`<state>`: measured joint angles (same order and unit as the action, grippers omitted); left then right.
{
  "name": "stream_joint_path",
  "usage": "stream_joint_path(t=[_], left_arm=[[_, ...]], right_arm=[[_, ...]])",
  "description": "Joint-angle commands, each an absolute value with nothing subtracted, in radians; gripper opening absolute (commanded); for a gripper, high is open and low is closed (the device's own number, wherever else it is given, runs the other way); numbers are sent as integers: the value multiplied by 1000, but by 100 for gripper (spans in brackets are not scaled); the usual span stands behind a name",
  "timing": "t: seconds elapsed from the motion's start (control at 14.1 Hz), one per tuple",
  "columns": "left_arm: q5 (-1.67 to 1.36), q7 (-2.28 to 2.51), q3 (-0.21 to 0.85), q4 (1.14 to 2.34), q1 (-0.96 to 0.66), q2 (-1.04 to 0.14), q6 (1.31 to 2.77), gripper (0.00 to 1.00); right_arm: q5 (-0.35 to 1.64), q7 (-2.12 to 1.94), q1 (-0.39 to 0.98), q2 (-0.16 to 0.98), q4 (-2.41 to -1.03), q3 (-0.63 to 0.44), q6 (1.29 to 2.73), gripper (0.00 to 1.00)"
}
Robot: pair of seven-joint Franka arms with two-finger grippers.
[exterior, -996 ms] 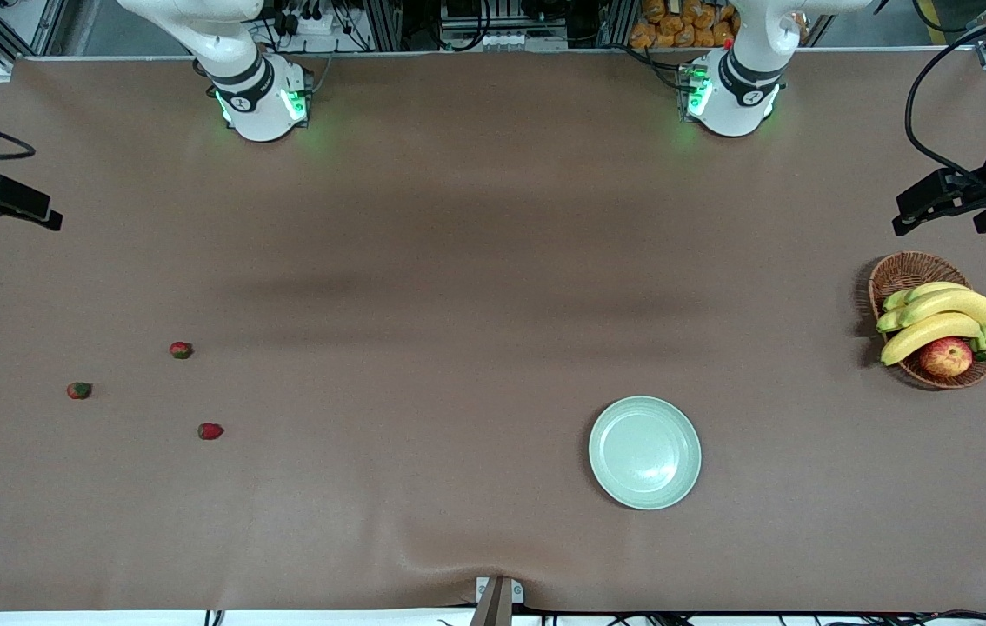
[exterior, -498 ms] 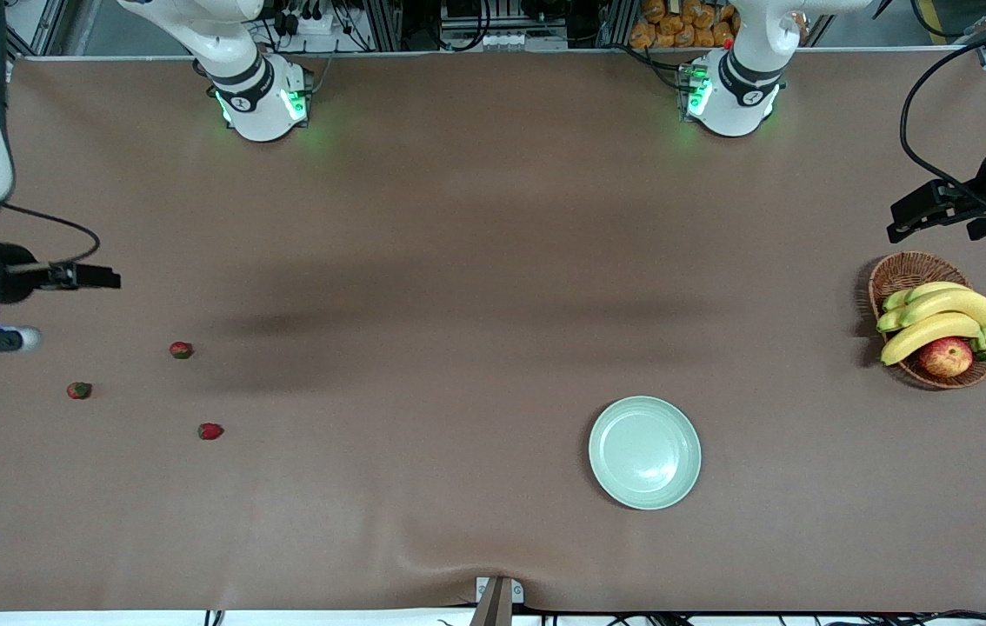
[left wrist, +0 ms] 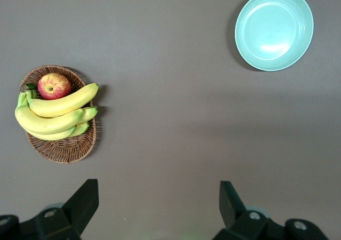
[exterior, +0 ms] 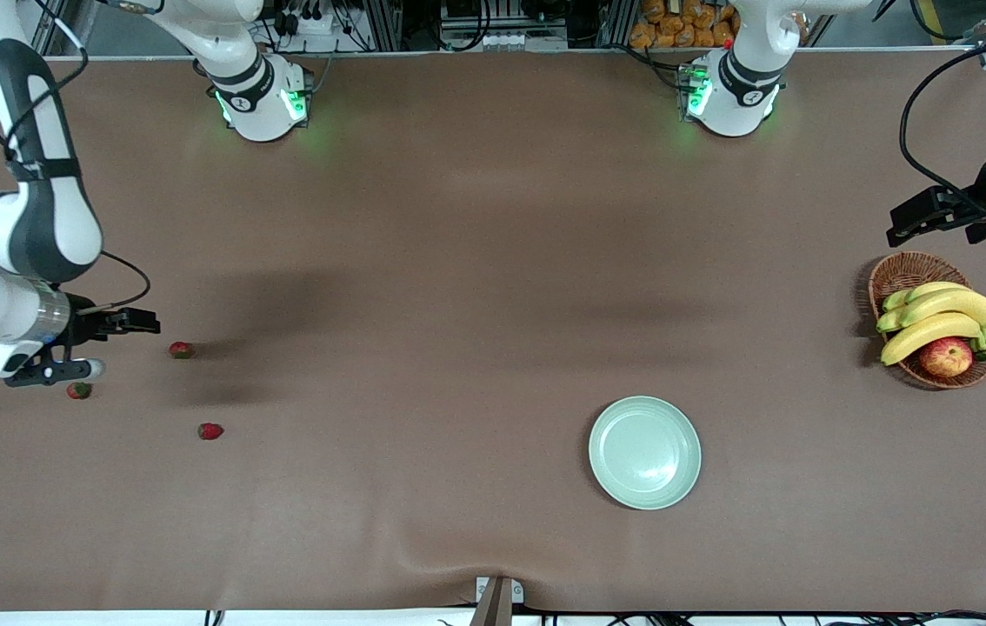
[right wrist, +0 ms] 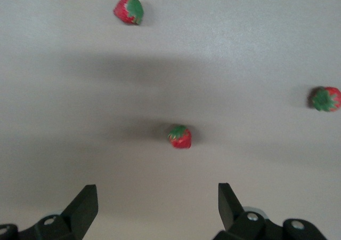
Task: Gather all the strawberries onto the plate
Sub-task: 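Reach the right gripper down and grasp a red strawberry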
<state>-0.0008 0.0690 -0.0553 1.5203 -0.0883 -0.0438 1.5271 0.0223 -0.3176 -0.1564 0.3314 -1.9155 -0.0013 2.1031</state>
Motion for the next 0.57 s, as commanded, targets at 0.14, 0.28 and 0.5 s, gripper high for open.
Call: stream_joint_path(t=[0.14,0.28,0.5], left_arm=[[-25,51,-54,1506,-80,-51,1517,100],[-25,51,-54,1506,-81,-51,1519,100],[-25,51,-54,1506,-83,-51,1519,100]], right_arm=[[9,-529,-206,471,-1980,8,2397,100],[9,-586,-201,508,-1982,9,2440,100],[9,-665,-192,522,-1985,9,2441,100]])
